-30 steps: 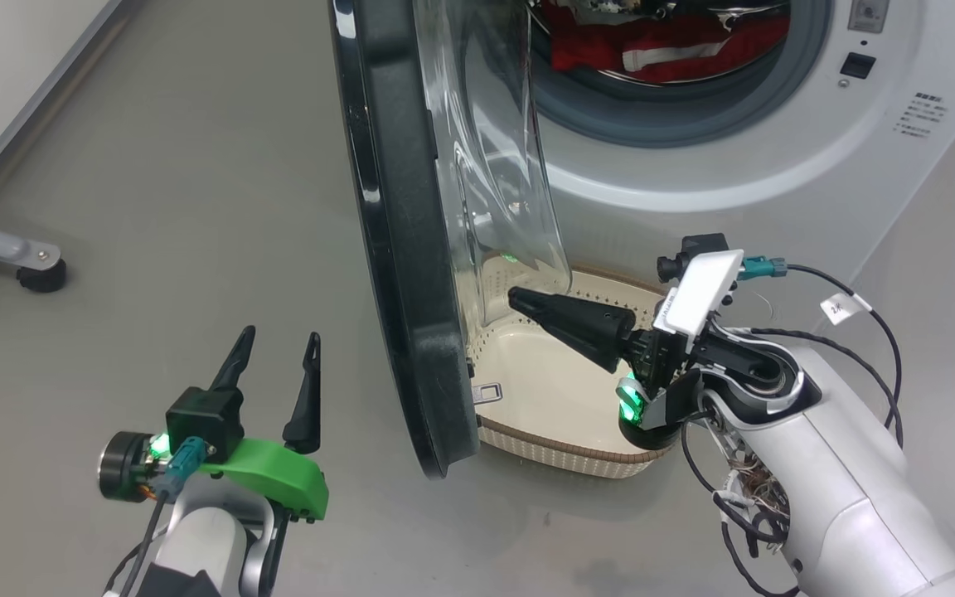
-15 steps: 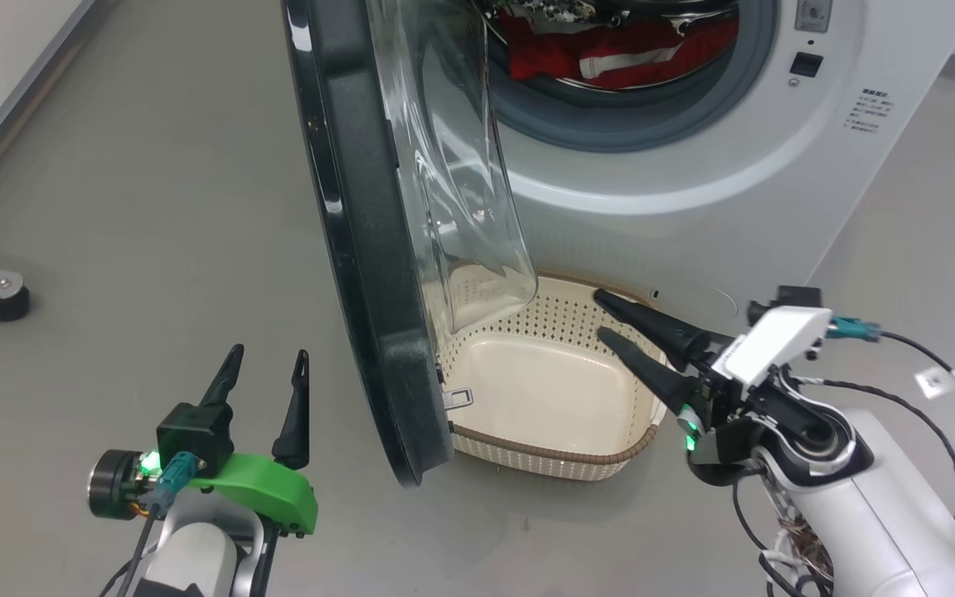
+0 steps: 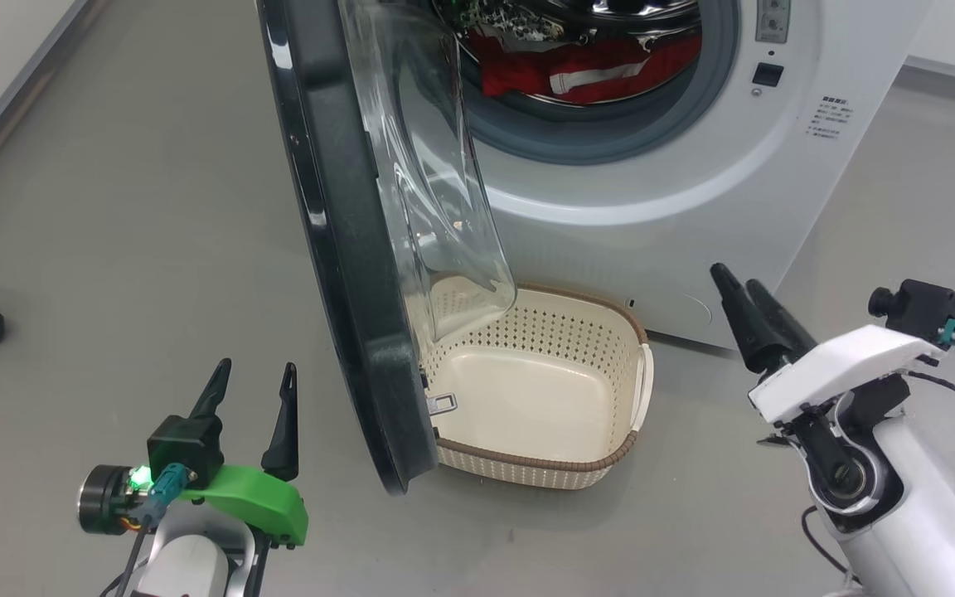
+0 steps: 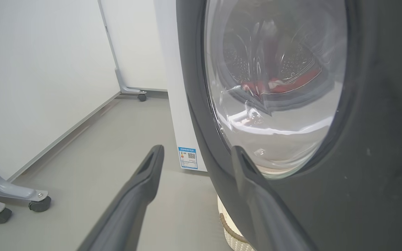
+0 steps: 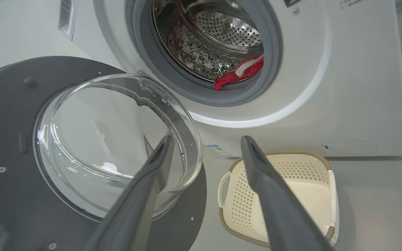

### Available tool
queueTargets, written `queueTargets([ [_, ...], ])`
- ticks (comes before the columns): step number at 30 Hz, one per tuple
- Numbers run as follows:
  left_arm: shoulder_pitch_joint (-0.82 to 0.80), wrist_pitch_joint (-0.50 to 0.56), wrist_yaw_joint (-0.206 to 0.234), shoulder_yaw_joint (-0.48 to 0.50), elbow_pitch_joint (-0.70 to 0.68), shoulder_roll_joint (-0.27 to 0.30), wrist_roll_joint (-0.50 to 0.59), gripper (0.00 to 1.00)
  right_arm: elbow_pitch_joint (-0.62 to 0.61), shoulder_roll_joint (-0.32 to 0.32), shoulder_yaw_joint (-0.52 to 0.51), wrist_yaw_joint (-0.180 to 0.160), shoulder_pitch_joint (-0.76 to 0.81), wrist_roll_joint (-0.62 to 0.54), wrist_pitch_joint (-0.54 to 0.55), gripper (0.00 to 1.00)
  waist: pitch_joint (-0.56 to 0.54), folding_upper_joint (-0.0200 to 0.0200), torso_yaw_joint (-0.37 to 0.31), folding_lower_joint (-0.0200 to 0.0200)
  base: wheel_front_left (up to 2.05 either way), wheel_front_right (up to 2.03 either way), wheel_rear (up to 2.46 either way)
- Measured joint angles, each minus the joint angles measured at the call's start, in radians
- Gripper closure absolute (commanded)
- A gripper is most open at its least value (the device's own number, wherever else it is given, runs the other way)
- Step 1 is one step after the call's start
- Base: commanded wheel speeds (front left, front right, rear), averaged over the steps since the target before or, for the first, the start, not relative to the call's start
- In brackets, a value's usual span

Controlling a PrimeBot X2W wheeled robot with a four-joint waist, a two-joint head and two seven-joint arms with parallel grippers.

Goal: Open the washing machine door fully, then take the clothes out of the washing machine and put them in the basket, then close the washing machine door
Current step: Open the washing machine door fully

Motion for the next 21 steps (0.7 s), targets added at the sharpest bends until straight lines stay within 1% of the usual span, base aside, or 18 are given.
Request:
queueTargets([
  [1,0.000,0.000,0.000,-0.001,0.000,0.000,0.000,0.00,-0.005,-0.011,0.011,0.000,0.001,-0.052,-0.038,0.00,-0.001,0.0000,-0.001,0.0000,0.00,0.00,0.00],
  [2,0.000,0.000,0.000,-0.001,0.000,0.000,0.000,0.00,-0.005,-0.011,0.011,0.000,0.001,-0.052,-0.038,0.00,-0.001,0.0000,-0.001,0.0000,0.00,0.00,0.00],
  [3,0.000,0.000,0.000,-0.002,0.001,0.000,0.000,0.00,-0.011,-0.036,0.026,0.000,0.002,-0.145,-0.113,0.00,-0.002,0.0000,-0.002,0.0000,0.00,0.00,0.00],
  [5,0.000,0.000,0.000,-0.002,0.001,0.000,0.000,0.00,-0.007,-0.061,0.040,0.000,0.003,-0.244,-0.188,0.00,-0.003,0.0000,-0.003,0.0000,0.00,0.00,0.00],
  [8,0.000,0.000,0.000,0.000,0.001,0.000,0.000,0.00,0.016,-0.081,0.047,-0.001,0.003,-0.372,-0.294,0.00,-0.004,0.0000,-0.004,0.0000,0.00,0.00,0.00],
  [10,0.000,0.000,0.000,0.001,0.001,0.000,0.000,0.00,0.031,-0.086,0.054,-0.026,0.003,-0.439,-0.346,0.00,-0.005,0.0000,-0.005,0.0000,0.00,0.00,0.00],
  [14,0.000,0.000,0.000,0.002,0.001,0.000,0.000,0.00,0.061,-0.079,0.073,-0.097,0.017,-0.542,-0.312,0.00,-0.006,0.0000,-0.005,0.0000,0.00,0.00,0.00],
  [19,0.001,0.000,0.000,0.004,0.001,0.000,0.000,0.00,0.086,-0.039,0.084,-0.158,0.046,-0.618,-0.296,0.00,-0.007,0.0000,-0.007,0.0000,0.00,0.00,0.00],
  [21,0.001,0.000,0.000,0.005,0.001,0.000,0.000,0.00,0.076,-0.012,0.062,-0.175,0.056,-0.649,-0.292,0.00,-0.007,0.0000,-0.008,0.0000,0.00,0.00,0.00],
])
